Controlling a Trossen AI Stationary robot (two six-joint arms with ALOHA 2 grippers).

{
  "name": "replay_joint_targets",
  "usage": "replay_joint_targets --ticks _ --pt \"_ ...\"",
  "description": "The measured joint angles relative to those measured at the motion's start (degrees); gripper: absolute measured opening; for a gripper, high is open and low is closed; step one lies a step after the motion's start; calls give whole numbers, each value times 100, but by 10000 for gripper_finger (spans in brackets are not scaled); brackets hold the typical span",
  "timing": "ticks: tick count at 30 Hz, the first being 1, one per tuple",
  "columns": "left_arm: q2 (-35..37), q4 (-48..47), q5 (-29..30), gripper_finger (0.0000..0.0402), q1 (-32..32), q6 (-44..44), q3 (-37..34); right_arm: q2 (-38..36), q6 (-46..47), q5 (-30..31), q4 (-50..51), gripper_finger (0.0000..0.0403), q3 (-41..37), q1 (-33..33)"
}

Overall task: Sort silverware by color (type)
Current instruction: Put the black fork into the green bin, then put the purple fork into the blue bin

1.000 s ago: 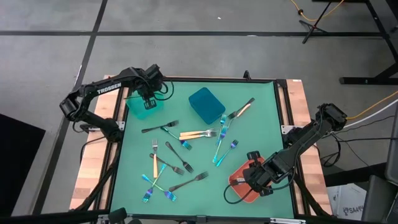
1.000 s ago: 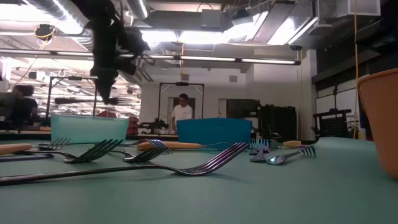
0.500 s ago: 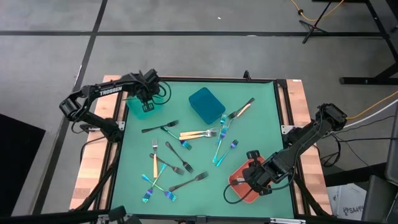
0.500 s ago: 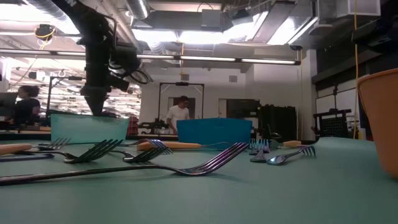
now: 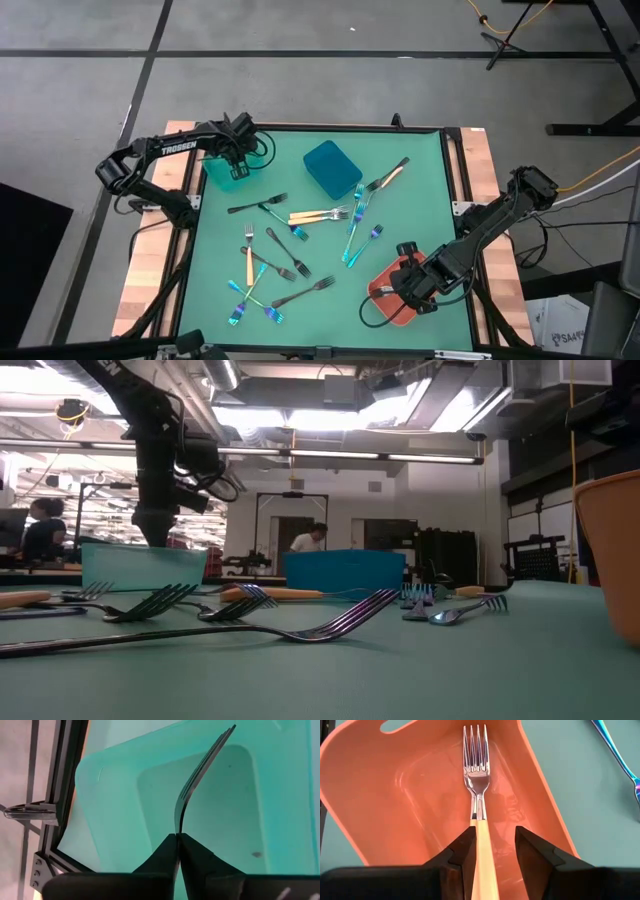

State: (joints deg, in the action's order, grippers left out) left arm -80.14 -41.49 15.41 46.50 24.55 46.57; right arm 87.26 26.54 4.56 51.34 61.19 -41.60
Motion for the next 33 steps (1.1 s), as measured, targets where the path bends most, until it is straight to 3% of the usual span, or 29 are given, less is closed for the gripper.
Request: replay_joint_targets --ticks 21,33 --pt "0 186 -6 74 -2 -340 0 4 1 -2 3 124 0 0" --pt "0 210 -6 67 -4 -340 0 4 1 -2 5 124 0 0"
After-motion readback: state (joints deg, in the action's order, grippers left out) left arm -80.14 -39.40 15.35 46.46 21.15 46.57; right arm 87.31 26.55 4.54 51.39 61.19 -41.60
